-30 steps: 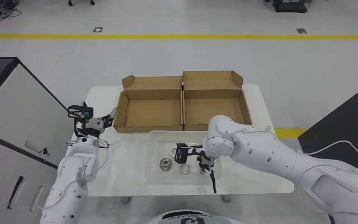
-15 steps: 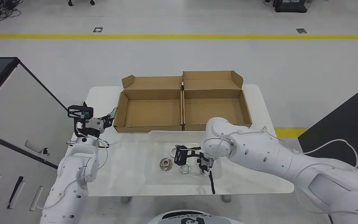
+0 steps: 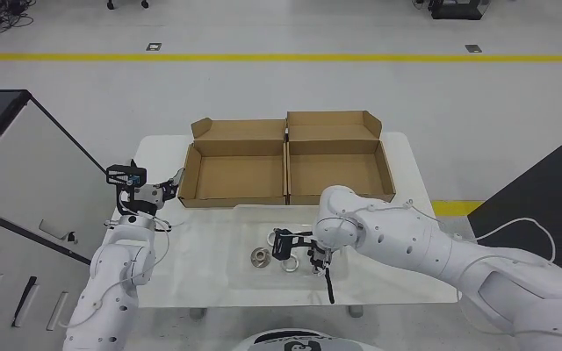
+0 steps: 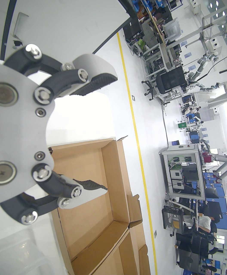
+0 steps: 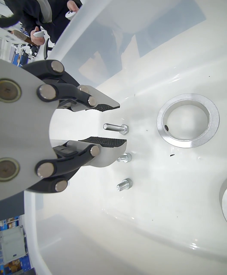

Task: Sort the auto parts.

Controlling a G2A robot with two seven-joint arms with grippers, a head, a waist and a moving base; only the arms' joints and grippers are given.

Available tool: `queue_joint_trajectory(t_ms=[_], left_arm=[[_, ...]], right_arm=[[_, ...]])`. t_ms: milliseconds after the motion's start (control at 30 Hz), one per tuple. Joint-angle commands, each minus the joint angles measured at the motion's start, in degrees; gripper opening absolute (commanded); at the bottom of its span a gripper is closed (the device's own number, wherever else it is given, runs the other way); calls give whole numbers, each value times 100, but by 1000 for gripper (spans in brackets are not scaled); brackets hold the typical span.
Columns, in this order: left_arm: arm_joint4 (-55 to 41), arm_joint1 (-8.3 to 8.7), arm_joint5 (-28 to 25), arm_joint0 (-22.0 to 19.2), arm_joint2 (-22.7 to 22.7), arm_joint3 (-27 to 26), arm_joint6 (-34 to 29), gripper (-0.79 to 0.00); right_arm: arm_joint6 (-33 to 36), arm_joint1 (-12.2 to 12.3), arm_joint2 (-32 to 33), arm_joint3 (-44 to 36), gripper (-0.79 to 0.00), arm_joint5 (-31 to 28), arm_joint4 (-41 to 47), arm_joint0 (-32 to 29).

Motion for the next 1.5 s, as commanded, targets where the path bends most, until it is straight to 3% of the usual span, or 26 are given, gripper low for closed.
queue_joint_trajectory(t_ms=[0, 333, 433, 733, 1067, 1467], left_arm=[[0, 0, 0, 0, 0, 0, 0, 0], [0, 0, 0, 0, 0, 0, 0, 0], [0, 0, 0, 0, 0, 0, 0, 0], [0, 0, 0, 0, 0, 0, 0, 0], [0, 0, 0, 0, 0, 0, 0, 0], [0, 0, 0, 0, 0, 0, 0, 0]], right_arm=[[-2, -14, -5, 26, -505, 7, -22, -5], [98, -70, -23, 123, -619, 27, -98, -27], [104, -83, -26, 151, -785, 46, -118, -30], [104, -5, 290, -38, -785, 42, 234, 0], [104, 416, 1055, -662, -785, 36, 840, -104], [68, 428, 1063, -671, -785, 36, 850, -127]])
